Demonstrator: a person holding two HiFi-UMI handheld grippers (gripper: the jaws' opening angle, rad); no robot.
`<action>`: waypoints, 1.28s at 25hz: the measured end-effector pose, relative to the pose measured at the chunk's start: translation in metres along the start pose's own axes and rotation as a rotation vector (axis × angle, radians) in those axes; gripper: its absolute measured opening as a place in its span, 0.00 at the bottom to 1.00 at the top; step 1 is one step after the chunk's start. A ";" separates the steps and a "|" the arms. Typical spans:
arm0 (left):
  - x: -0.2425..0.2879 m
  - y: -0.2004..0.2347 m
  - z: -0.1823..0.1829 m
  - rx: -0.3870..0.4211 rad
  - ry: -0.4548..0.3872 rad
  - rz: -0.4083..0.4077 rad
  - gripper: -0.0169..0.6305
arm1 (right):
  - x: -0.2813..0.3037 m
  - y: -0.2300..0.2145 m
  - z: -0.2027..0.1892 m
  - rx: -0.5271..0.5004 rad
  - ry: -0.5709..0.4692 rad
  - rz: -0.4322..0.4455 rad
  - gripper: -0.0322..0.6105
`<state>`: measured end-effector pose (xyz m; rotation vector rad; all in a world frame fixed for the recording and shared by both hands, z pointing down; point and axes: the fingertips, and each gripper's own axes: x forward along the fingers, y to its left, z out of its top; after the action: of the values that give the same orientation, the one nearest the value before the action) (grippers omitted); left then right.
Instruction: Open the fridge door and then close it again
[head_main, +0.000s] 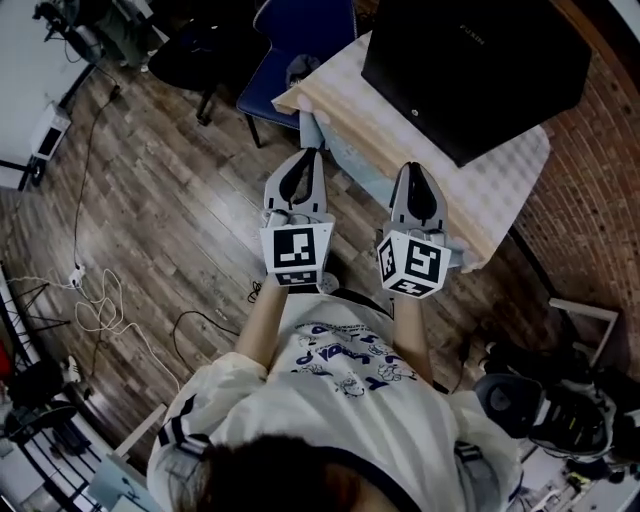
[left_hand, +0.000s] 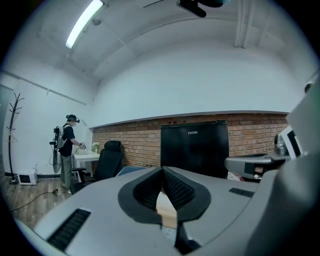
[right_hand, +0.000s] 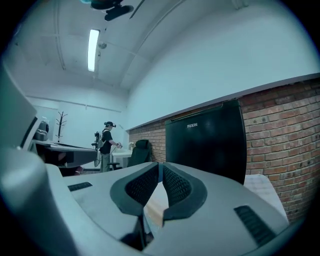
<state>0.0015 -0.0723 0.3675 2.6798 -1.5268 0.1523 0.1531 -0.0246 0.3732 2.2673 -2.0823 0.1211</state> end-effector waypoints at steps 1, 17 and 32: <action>0.014 0.003 0.000 -0.007 -0.002 -0.020 0.05 | 0.009 -0.003 -0.001 -0.001 0.000 -0.017 0.12; 0.248 0.064 0.008 0.019 0.045 -0.411 0.06 | 0.177 -0.012 0.015 0.035 0.011 -0.368 0.12; 0.372 0.021 -0.008 0.087 0.054 -0.741 0.25 | 0.233 -0.026 0.003 0.044 0.079 -0.520 0.12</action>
<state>0.1715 -0.4003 0.4172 3.0611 -0.4446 0.2483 0.1988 -0.2542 0.3936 2.6885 -1.4049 0.2245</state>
